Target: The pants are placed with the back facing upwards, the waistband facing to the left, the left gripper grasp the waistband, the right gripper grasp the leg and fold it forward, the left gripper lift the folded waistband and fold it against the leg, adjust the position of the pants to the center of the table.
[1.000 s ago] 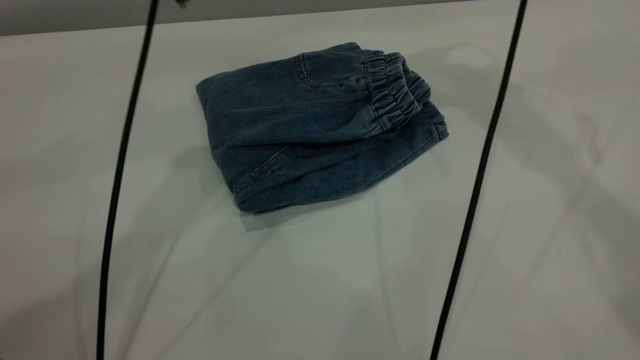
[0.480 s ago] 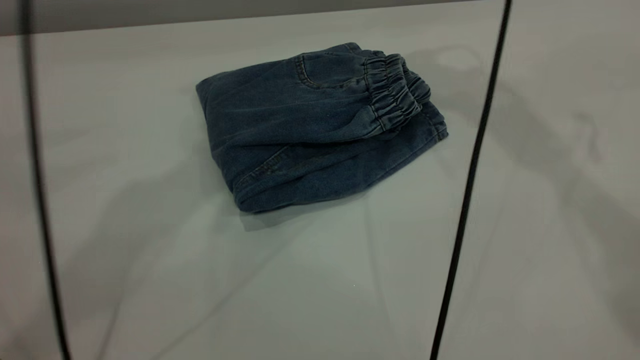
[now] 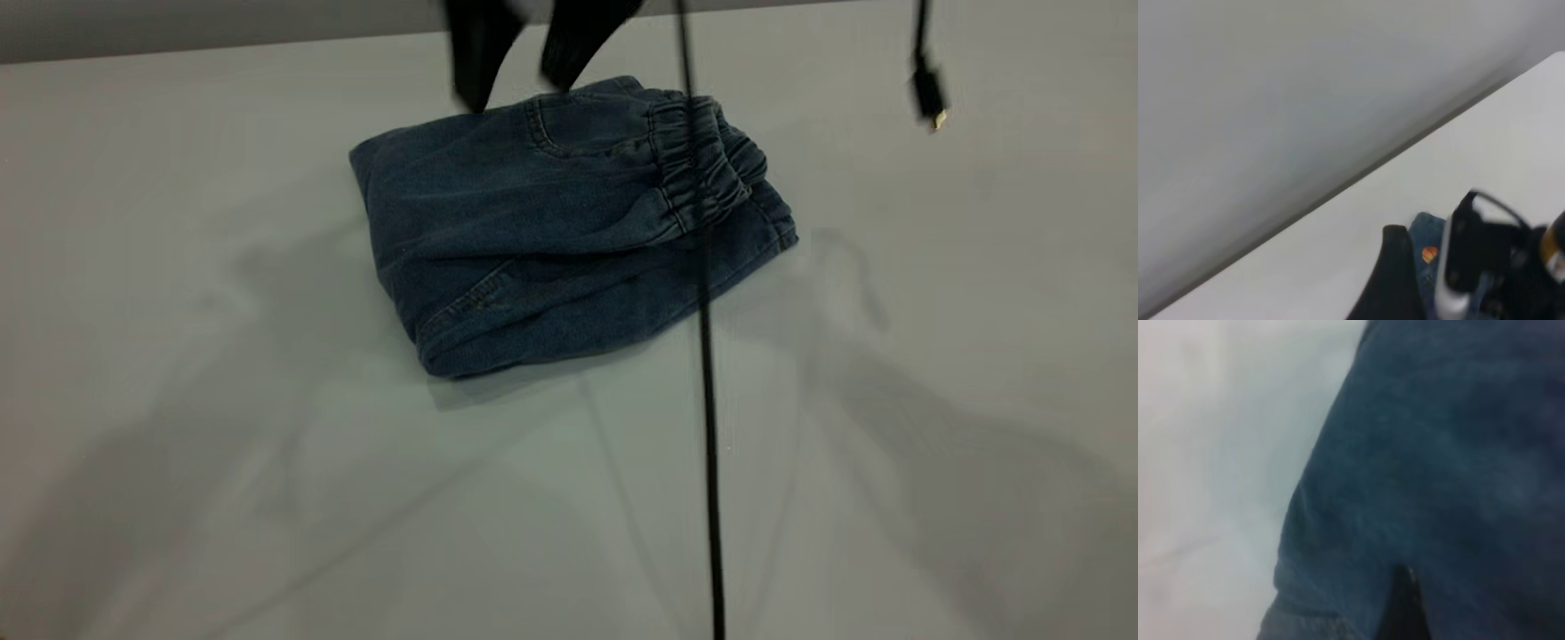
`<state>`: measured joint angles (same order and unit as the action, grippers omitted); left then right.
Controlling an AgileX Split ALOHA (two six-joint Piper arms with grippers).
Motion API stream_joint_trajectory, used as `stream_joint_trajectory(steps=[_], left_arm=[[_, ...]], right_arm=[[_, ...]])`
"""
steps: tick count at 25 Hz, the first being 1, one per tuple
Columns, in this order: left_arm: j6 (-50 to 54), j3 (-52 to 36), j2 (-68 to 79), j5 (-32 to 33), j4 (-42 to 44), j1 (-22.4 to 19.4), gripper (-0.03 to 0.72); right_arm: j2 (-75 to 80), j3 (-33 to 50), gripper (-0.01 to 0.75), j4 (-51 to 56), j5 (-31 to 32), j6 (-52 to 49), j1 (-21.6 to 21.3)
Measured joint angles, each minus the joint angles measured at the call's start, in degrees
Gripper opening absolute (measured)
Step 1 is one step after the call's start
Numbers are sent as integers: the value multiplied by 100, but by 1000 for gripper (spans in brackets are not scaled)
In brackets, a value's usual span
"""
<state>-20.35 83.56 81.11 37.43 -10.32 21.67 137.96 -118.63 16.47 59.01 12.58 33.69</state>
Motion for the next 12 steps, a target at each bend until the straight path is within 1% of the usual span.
stream_joint_trajectory(steps=[4, 8, 12], left_arm=[[-5, -2, 8, 42, 0, 5, 581], [-5, -2, 8, 204, 0, 10, 581], [-18, -2, 8, 292, 0, 10, 581]], right_arm=[[352, 0, 476, -818, -197, -385, 283], [652, 0, 476, -1210, -197, -653, 292], [862, -10, 476, -1218, -116, -902, 288]])
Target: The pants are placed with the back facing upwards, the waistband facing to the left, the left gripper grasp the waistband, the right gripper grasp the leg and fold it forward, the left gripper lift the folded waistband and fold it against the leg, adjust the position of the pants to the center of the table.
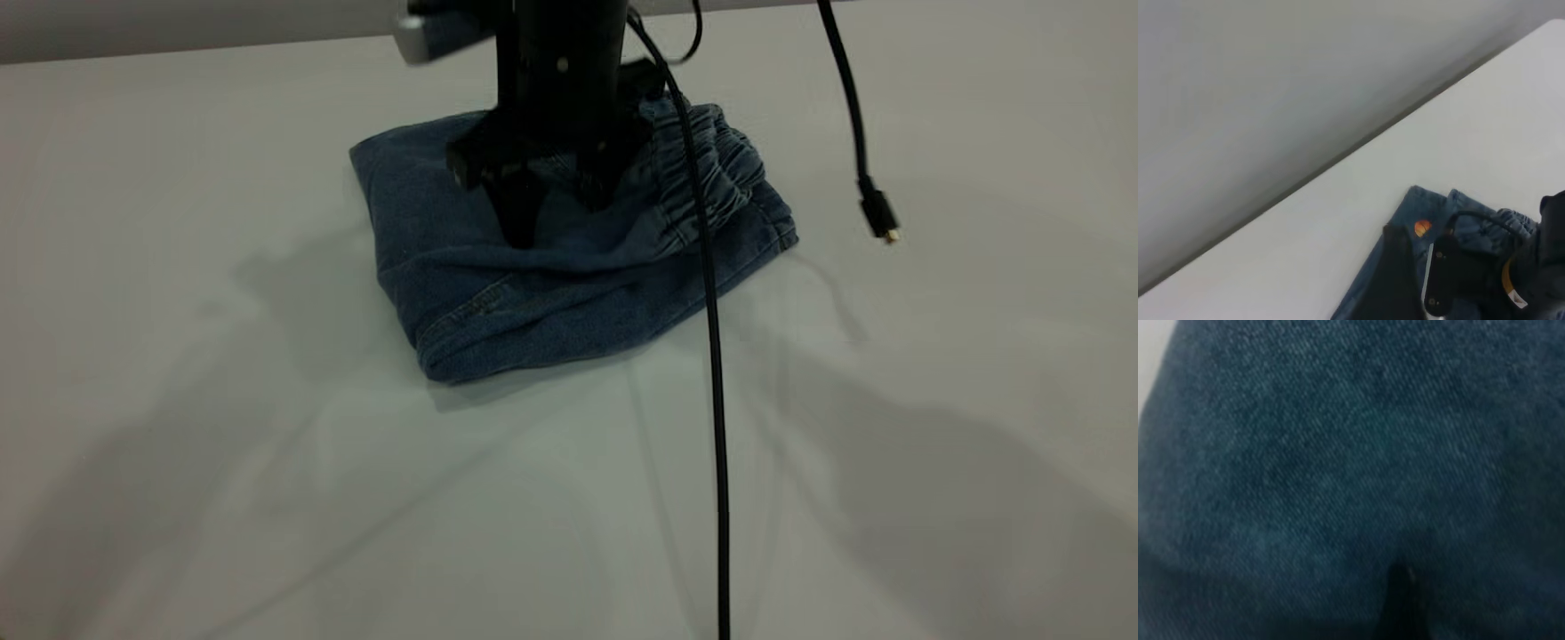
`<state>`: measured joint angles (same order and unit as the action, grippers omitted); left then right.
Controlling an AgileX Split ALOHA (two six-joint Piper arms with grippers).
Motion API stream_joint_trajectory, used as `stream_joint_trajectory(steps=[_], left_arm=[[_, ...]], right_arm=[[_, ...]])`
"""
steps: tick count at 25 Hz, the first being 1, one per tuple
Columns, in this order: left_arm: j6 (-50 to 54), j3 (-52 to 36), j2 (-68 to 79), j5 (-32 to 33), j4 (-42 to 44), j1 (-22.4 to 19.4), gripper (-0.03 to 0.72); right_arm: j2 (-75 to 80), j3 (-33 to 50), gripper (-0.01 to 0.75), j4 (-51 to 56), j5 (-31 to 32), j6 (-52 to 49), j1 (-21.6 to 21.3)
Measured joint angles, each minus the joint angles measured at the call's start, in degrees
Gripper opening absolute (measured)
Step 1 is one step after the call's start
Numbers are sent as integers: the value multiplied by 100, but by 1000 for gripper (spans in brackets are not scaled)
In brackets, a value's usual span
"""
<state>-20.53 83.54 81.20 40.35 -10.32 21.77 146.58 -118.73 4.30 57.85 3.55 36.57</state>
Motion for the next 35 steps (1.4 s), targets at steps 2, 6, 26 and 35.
stream_joint_trajectory(steps=[2, 6, 26, 35], left_arm=[[0, 0, 0, -6, 0, 0, 581], [0, 0, 0, -5, -1, 0, 581], [5, 0, -123, 38, -12, 0, 581], [24, 7, -848, 1379, 81, 0, 581]], right_arm=[[41, 1, 476, 16, 161, -201, 0], [107, -1, 476, 251, 413, -747, -2], [-887, -1, 476, -175, 1245, -2679, 4], [-2925, 8, 476, 14, 1248, -1175, 4]])
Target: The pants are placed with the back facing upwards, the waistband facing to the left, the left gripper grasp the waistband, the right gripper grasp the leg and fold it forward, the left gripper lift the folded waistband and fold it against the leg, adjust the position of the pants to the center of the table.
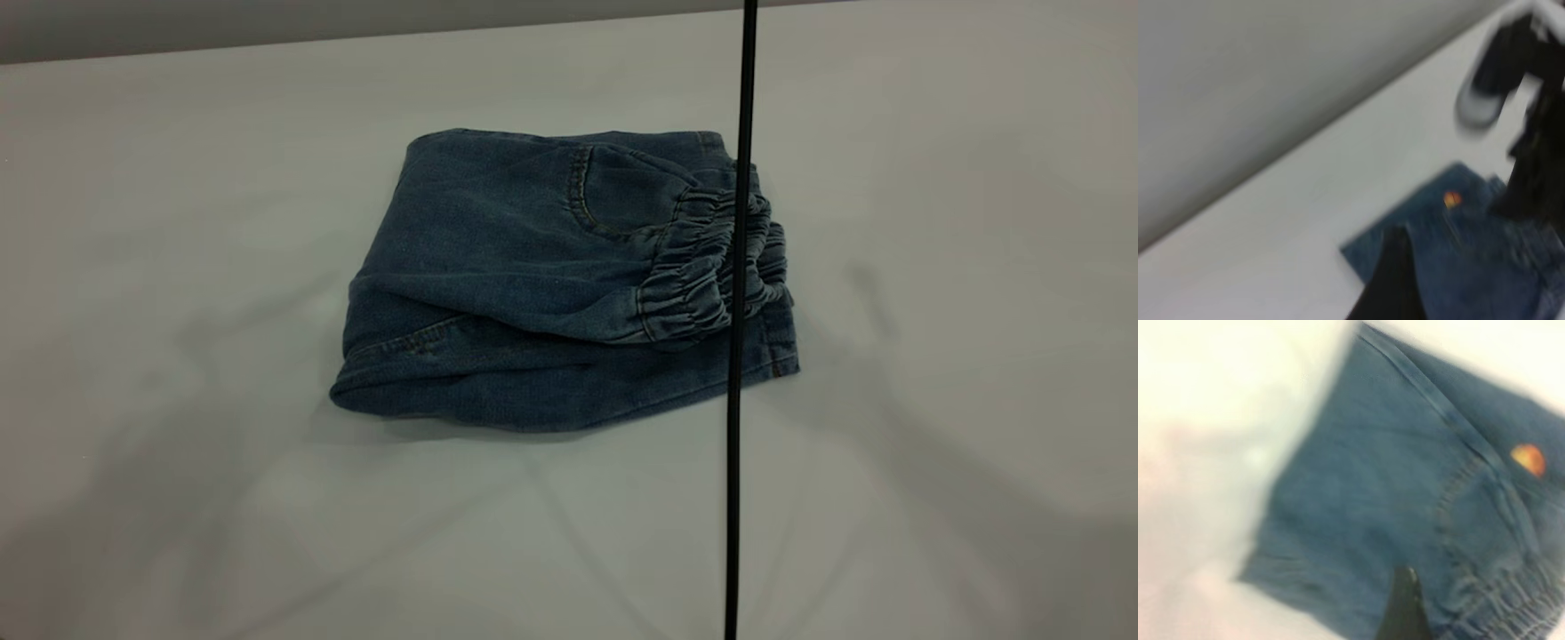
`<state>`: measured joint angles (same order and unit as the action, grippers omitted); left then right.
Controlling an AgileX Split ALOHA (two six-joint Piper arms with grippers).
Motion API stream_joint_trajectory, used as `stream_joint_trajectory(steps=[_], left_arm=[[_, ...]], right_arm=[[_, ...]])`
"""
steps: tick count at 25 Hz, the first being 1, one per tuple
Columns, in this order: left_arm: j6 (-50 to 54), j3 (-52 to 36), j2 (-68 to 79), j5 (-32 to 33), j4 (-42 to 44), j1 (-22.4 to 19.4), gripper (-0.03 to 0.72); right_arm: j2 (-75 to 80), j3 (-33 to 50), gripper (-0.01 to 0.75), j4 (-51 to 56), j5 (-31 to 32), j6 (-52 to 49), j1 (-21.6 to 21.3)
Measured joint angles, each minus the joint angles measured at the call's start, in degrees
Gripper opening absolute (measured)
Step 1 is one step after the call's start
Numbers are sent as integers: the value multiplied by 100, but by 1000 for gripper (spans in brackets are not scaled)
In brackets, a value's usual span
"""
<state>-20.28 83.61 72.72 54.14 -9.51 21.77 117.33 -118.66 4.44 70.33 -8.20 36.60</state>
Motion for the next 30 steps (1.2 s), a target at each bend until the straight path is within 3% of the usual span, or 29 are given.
stream_joint_trajectory(steps=[5, 7, 14, 30], left_arm=[[532, 0, -348, 1274, 251, 0, 581], [881, -27, -455, 1493, 151, 6, 581], [1403, -691, -1181, 1580, -583, 6, 581], [2527, -3233, -4590, 1592, -552, 6, 581]], right_arm=[[-1336, 316, 476, 578, 0, 616, 5], [-1937, 613, 476, 584, 0, 731, 5], [-4066, 2348, 476, 570, -17, 967, 5], [-9011, 6872, 476, 481, -341, 1000, 0]])
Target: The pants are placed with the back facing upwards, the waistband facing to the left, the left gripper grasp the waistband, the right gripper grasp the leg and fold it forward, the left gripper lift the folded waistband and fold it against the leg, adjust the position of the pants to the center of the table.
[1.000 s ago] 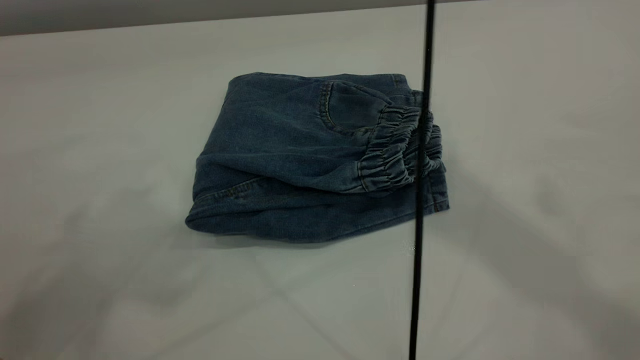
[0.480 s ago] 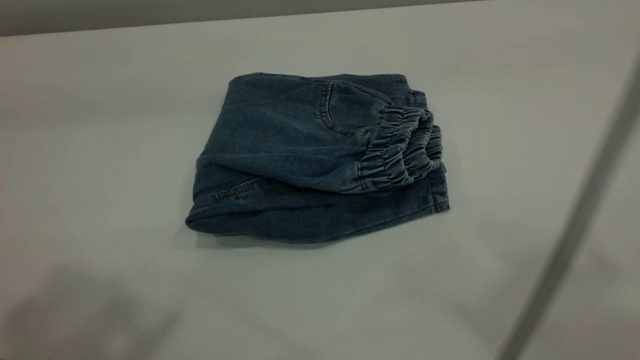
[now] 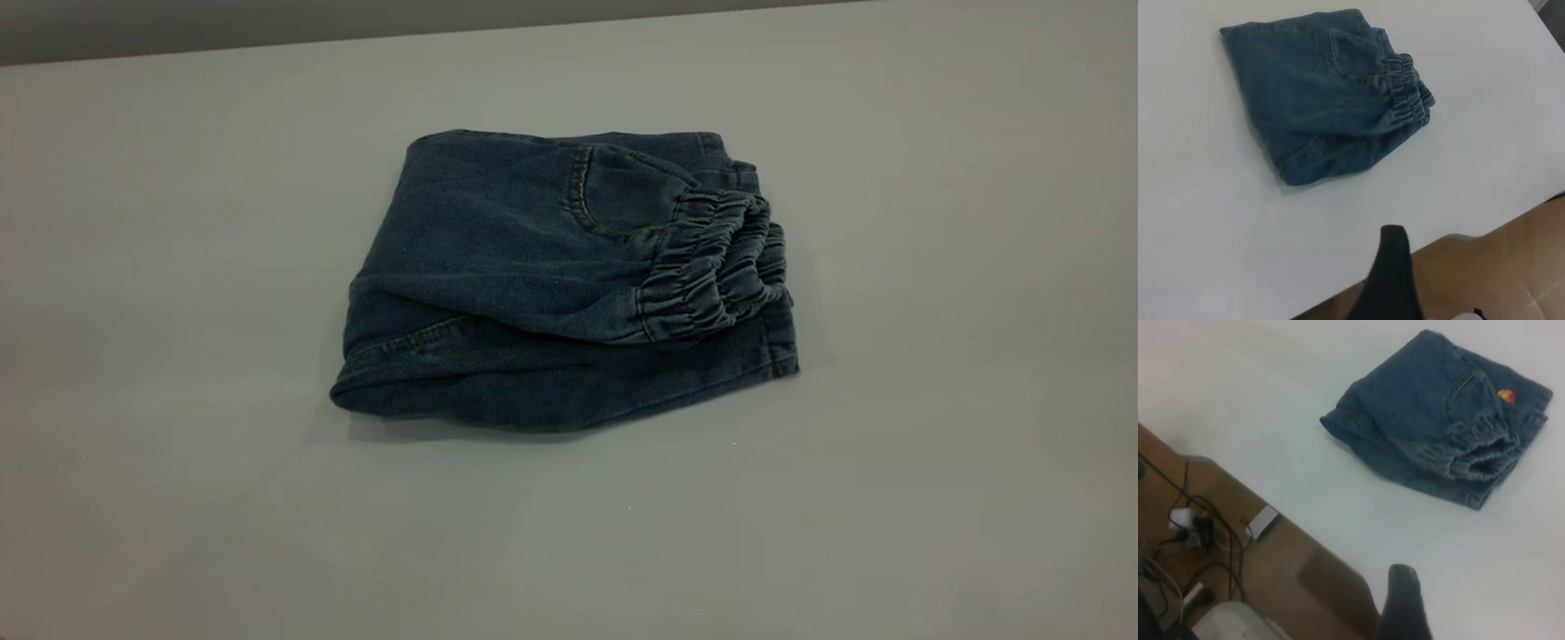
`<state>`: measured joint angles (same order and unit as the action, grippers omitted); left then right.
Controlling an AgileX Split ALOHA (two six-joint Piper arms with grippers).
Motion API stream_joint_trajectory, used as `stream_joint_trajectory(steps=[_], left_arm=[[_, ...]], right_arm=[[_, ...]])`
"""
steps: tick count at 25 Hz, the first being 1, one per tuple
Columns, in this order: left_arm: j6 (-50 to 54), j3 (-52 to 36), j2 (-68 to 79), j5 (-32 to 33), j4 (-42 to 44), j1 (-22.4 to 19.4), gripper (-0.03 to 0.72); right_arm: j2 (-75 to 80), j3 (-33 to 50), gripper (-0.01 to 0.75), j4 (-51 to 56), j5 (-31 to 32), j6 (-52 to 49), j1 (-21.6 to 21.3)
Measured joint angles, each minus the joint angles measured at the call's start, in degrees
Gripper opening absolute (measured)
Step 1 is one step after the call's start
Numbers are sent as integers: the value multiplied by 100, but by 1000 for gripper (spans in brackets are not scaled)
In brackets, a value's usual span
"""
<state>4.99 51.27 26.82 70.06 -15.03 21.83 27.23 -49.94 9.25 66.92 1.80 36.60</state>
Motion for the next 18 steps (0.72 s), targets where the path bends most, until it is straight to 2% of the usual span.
stream_joint_trajectory(steps=[4, 11, 18], left_arm=[[0, -715, -868, 9, 96, 0, 580], [162, -1724, -2045, -3, 1065, 0, 543], [208, -1973, -2309, -23, 1335, 0, 529]], right_arm=[[-800, 822, 476, -5, -305, 276, 0], [-1674, 1995, 476, -44, -533, 337, 0], [-1814, 2093, 476, -31, -587, 320, 0]])
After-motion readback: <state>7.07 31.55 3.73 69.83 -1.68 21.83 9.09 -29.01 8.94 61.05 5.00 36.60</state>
